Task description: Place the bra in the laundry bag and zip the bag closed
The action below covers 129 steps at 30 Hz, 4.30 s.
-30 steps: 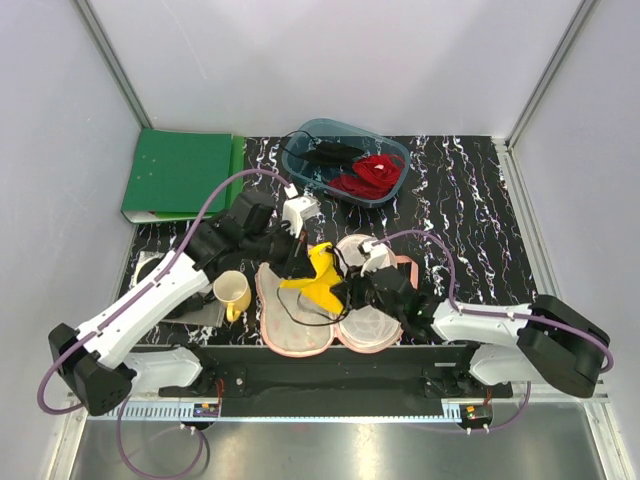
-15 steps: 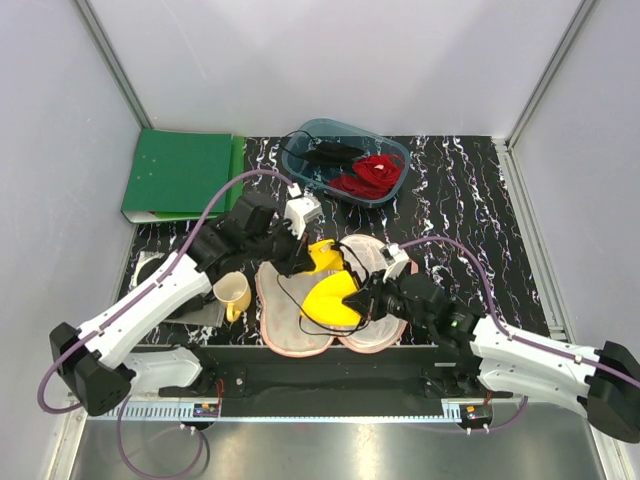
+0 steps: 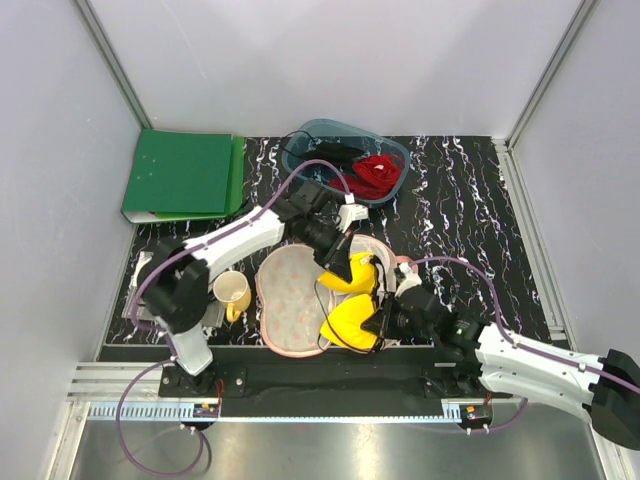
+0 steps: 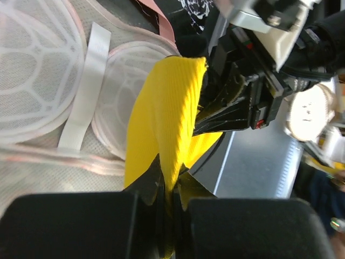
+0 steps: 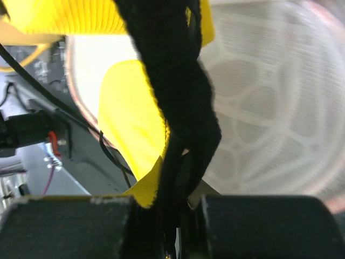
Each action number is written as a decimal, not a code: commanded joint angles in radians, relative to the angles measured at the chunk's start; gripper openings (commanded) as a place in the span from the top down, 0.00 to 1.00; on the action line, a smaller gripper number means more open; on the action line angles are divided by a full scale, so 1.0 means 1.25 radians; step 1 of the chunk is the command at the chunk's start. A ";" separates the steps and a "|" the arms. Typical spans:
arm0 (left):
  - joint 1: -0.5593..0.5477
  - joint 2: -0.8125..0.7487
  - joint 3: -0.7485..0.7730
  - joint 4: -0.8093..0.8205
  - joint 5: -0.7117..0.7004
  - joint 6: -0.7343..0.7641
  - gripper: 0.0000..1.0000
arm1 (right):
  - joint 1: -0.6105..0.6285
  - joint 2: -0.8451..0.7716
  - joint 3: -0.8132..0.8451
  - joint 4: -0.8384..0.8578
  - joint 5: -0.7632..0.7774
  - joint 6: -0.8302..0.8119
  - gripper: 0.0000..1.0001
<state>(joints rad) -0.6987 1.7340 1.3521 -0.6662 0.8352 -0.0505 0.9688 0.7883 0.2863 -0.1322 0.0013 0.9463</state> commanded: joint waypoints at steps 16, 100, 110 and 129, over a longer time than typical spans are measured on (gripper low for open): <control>0.064 0.347 0.253 -0.051 0.096 -0.032 0.76 | -0.134 0.140 0.081 -0.057 0.017 0.031 0.98; 0.059 -0.096 -0.288 0.542 -0.326 -0.482 1.00 | -0.153 0.092 0.177 -0.367 0.091 -0.001 0.44; 0.059 -0.196 -0.415 0.446 -0.384 -0.524 0.18 | -0.183 0.080 0.170 -0.353 0.089 -0.016 0.36; 0.059 -0.046 -0.412 0.602 -0.325 -0.596 0.66 | -0.195 0.210 0.180 -0.181 0.001 -0.050 0.45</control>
<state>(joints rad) -0.6285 1.6726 0.7994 -0.0132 0.4034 -0.7956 0.7319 1.0313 0.4789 -0.4236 0.0212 0.9051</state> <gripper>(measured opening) 0.398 0.556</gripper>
